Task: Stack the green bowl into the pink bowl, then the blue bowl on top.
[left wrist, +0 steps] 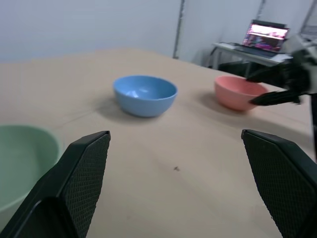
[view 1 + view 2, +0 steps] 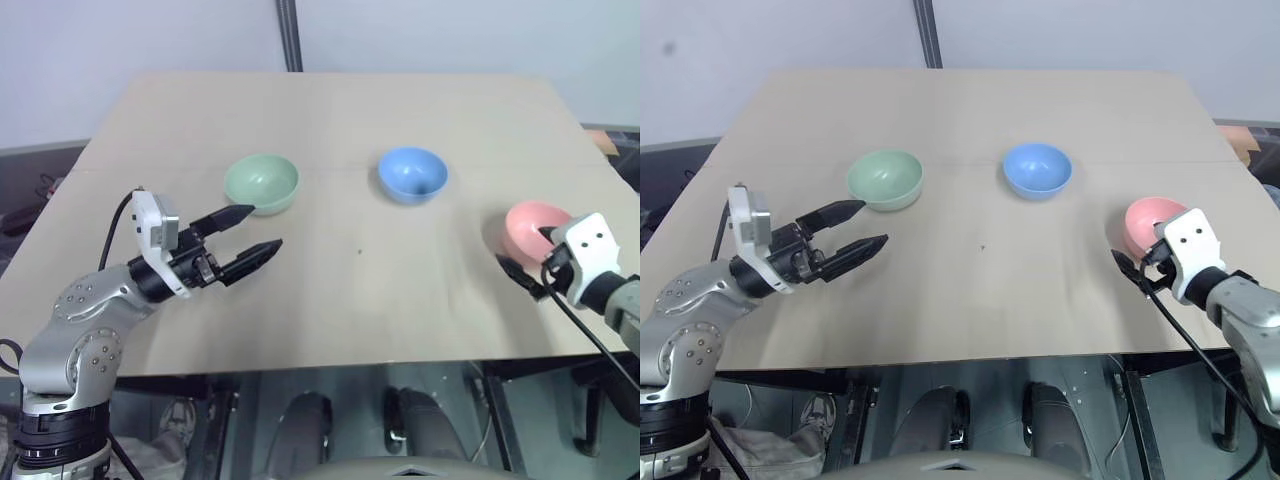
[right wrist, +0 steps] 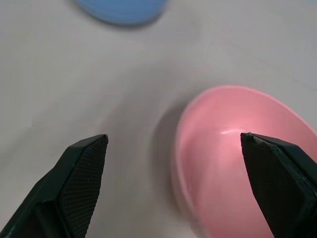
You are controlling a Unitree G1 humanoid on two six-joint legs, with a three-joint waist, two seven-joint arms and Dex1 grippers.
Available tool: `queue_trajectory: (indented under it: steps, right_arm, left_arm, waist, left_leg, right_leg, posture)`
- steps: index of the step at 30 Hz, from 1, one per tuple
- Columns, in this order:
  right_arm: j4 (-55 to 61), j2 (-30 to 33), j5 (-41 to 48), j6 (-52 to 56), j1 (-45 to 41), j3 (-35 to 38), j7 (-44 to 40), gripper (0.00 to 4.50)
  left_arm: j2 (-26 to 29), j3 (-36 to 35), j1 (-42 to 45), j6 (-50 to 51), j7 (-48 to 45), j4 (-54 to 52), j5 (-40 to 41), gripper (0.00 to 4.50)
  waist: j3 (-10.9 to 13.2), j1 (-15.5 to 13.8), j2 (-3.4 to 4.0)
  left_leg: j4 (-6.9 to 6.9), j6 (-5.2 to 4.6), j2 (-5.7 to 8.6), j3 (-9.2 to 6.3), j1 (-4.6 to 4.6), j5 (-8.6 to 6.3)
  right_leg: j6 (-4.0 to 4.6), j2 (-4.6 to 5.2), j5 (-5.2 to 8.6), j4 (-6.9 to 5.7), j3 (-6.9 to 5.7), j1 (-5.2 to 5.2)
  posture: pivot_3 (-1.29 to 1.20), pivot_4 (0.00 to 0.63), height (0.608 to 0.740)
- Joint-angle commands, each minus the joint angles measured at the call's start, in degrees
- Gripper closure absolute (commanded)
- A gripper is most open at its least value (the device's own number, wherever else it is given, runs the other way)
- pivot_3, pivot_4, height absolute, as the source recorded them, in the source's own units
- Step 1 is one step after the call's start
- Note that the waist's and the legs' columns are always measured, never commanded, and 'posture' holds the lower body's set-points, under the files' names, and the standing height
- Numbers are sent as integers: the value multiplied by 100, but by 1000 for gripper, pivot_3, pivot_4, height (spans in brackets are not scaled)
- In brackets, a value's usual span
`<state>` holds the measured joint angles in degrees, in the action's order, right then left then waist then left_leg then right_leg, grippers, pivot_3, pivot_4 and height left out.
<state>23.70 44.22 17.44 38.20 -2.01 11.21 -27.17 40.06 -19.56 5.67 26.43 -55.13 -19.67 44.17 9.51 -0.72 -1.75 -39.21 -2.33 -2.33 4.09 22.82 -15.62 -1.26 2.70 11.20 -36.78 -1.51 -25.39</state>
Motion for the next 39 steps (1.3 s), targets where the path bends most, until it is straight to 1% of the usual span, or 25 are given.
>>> queue_trajectory:
  steps: [1, 4, 7, 8, 10, 13, 14, 15, 18, 21, 23, 26, 29, 31, 32, 34, 35, 36, 38, 39]
  right_arm:
    - [-195, 27, -181, 36, -298, -208, -46, 0]
    - [-606, -63, -410, -15, -607, -558, -13, 0]
    - [-956, -151, -614, -96, -892, -739, 41, 832]
    - [-1028, -168, -675, -123, -957, -777, 52, 1365]
    - [-1105, -152, -794, -236, -1042, -871, 1, 2091]
    - [-1135, -134, -957, -465, -1125, -1024, -131, 3723]
    - [-1141, -138, -993, -513, -1136, -1045, -155, 4155]
    - [-1124, -127, -1078, -614, -1154, -1104, -171, 4445]
    - [-862, -107, -1202, -928, -1211, -1306, -384, 4445]
    - [-176, -254, -901, -781, -1262, -1526, -772, 4445]
    - [269, -453, -779, -579, -1369, -1806, -873, 4445]
    - [681, -742, -924, -389, -1576, -2509, -950, 4445]
    - [511, -1121, -1274, -379, -1825, -3289, -918, 4445]
    - [212, -1370, -1480, -377, -1996, -3623, -862, 4445]
    - [49, -1481, -1536, -386, -2079, -3721, -864, 4445]
    - [-278, -1709, -1558, -385, -2225, -3717, -817, 4445]
    - [-438, -1797, -1582, -386, -2304, -3655, -763, 3725]
    - [-534, -1843, -1595, -381, -2357, -3601, -745, 3356]
    - [-563, -1839, -1633, -409, -2424, -3522, -756, 2365]
    - [-505, -1815, -1707, -473, -2429, -3454, -681, 2002]
  left_arm:
    - [88, 29, 38, -198, -287, -220, 54, 20]
    - [100, 87, 37, -260, -435, -259, 26, 20]
    - [105, 110, 69, -275, -440, -315, 23, 0]
    - [101, 112, 58, -274, -427, -335, 32, 0]
    - [93, 110, -3, -285, -408, -389, 29, 0]
    - [56, 95, -124, -266, -308, -467, 12, 0]
    - [50, 98, -151, -262, -282, -486, 4, 0]
    - [38, 97, -205, -248, -223, -518, -7, 0]
    - [1, 88, -314, -248, -95, -554, -8, 0]
    - [-25, 56, -322, -285, 48, -453, -61, 0]
    - [-47, 66, -258, -344, 179, -336, -188, 0]
    - [-89, 84, -110, -355, 513, -160, -443, 0]
    - [-82, 220, 42, -354, 1044, -37, -978, 0]
    - [9, 382, 94, -280, 1360, -66, -1392, 0]
    - [74, 476, 115, -260, 1449, -78, -1592, 0]
    - [132, 579, 186, -246, 1479, -74, -1740, 0]
    - [155, 608, 227, -244, 1502, -75, -1802, 0]
    - [182, 638, 258, -252, 1532, -82, -1885, 0]
    - [234, 714, 320, -235, 1615, -119, -2092, 0]
    - [263, 764, 348, -221, 1652, -150, -2194, 0]
  waist:
    - [0, 1, 0]
    - [0, 10, -1]
    - [1, 7, 1]
    - [1, 4, 1]
    - [1, 1, 2]
    - [1, 4, 2]
    - [1, 9, 2]
    - [2, 7, 3]
    - [2, 7, 3]
    - [4, 11, 6]
    - [4, 26, 6]
    - [4, 17, 6]
    - [4, 5, 5]
    - [4, -2, 4]
    - [4, -4, 4]
    - [4, -2, 4]
    - [4, 2, 3]
    - [4, 1, 2]
    - [4, -2, 3]
    - [5, -2, 3]
  left_leg:
    - [0, 0, -1, -1, 0, 0]
    - [0, 0, -1, 1, -1, 0]
    - [-1, 0, -1, 1, -2, 0]
    - [0, 0, -1, 0, 0, 0]
    - [0, 0, -1, -1, 1, 0]
    - [0, 0, 0, 1, 3, 0]
    - [0, 0, 0, 0, 3, 0]
    - [0, -1, -1, 1, 3, 0]
    - [0, 0, -2, 0, 2, 0]
    - [0, 0, -2, 0, 1, 0]
    - [0, 0, -7, -2, -1, 0]
    - [0, 0, -9, -4, -2, 0]
    - [-1, 0, -7, -3, -2, 0]
    - [-1, 0, -4, -4, 2, 0]
    - [-1, 0, -4, -3, 1, 0]
    - [-1, 1, 0, -1, 3, 1]
    - [-2, 1, 0, 0, 3, 1]
    - [-2, 1, -1, 0, 3, 1]
    - [-1, 2, -1, -1, 3, 1]
    - [-1, 2, -1, -3, 4, 1]
  right_leg:
    - [0, -1, 0, 0, -1, 0]
    - [0, -1, 0, 0, 1, 1]
    - [0, -1, 0, 0, 1, 1]
    - [-1, -1, 0, -1, 1, 0]
    - [0, -2, -1, -1, 0, 0]
    - [0, -1, -1, 1, 2, -1]
    - [-1, -1, -1, 2, 1, -1]
    - [-1, -1, -1, 2, 2, -1]
    - [-1, -1, -1, 1, 1, -1]
    - [-1, -2, -1, 0, 1, -1]
    - [-2, -5, -1, 0, 0, -1]
    - [-2, -6, -1, -1, -3, -1]
    - [-1, -4, -1, -1, -4, 0]
    - [0, -3, -2, -1, -5, 0]
    - [6, -2, -5, 0, -5, 0]
    - [20, 2, -14, 0, -4, 0]
    - [20, 3, -14, 0, -4, 0]
    - [20, 3, -14, 0, -5, 0]
    - [20, 3, -14, 0, -7, 0]
    - [21, 2, -14, 0, -11, 0]
  posture:
    - [0, 150, 740]
    - [0, 150, 740]
    - [0, 150, 740]
    - [0, 150, 740]
    - [0, 150, 740]
    - [0, 150, 740]
    - [0, 150, 740]
    - [0, 150, 740]
    - [0, 150, 740]
    - [0, 150, 740]
    - [0, 150, 740]
    - [0, 150, 740]
    - [0, 150, 740]
    - [0, 150, 740]
    - [0, 150, 740]
    - [0, 150, 740]
    - [0, 150, 740]
    - [0, 150, 740]
    - [0, 150, 740]
    - [0, 150, 740]
